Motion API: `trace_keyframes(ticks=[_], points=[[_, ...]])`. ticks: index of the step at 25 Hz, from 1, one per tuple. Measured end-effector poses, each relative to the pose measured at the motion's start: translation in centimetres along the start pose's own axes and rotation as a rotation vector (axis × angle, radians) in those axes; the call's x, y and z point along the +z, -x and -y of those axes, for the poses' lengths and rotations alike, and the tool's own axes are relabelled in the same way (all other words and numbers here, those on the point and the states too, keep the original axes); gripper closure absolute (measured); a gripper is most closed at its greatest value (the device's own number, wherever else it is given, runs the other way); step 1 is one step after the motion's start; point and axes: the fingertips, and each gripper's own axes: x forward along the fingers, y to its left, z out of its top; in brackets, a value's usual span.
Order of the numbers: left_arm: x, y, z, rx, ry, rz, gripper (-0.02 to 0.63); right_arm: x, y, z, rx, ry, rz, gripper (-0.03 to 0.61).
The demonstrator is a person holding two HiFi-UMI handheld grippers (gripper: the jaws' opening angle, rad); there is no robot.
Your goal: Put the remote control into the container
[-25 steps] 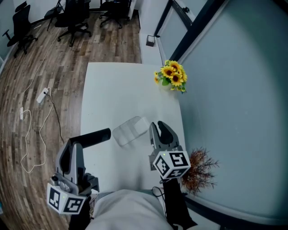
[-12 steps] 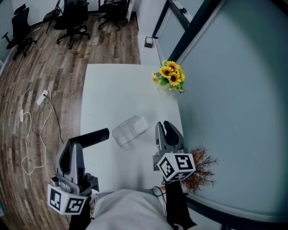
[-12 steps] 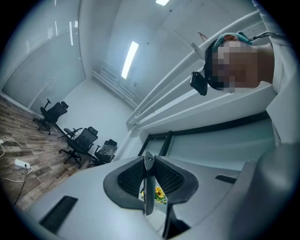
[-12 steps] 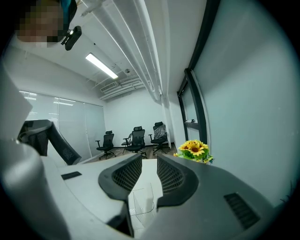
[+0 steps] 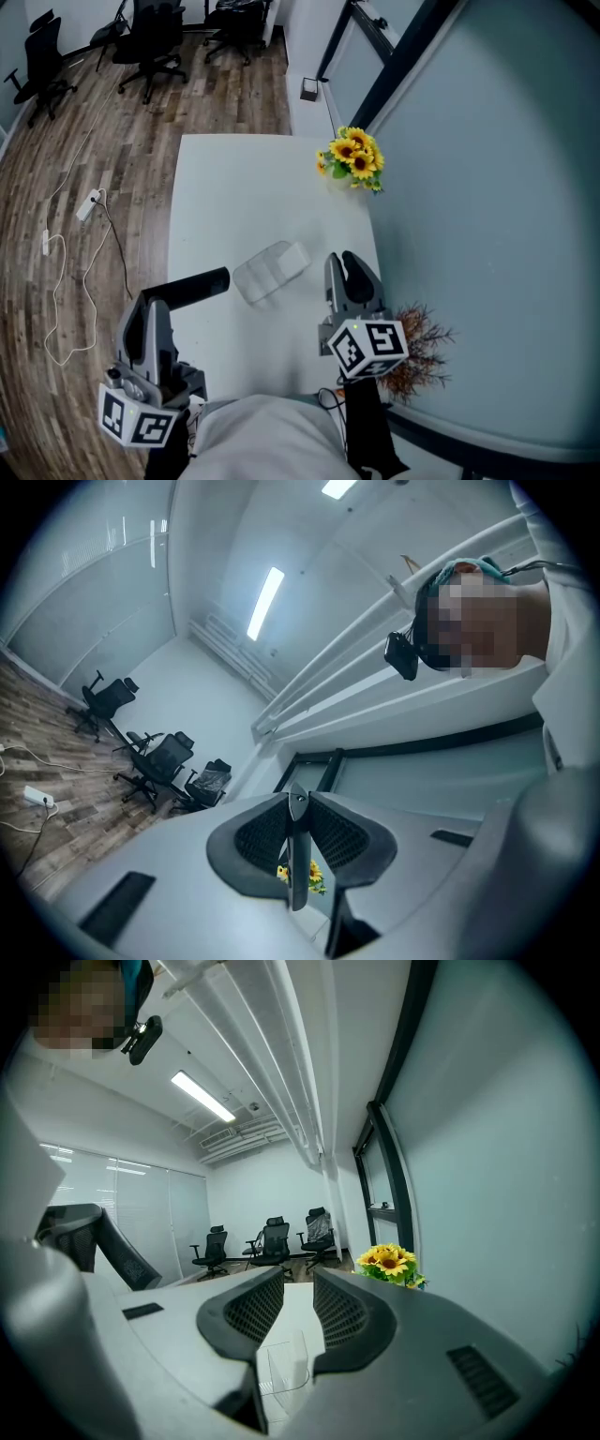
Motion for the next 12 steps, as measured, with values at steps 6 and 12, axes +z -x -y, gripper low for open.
trace_keyframes(ticks=[6,12], points=[[-0.3,-0.3,0.3,-0.011,0.002,-0.016,0.541,-0.2,0.2,0.5,-0.004,-0.007,0.02,0.488],[-1.4,-0.8,0.5,-0.021,0.003,-0.045,0.541,-0.5,0.5,0.2,0.006,-0.01,0.001,0.488]])
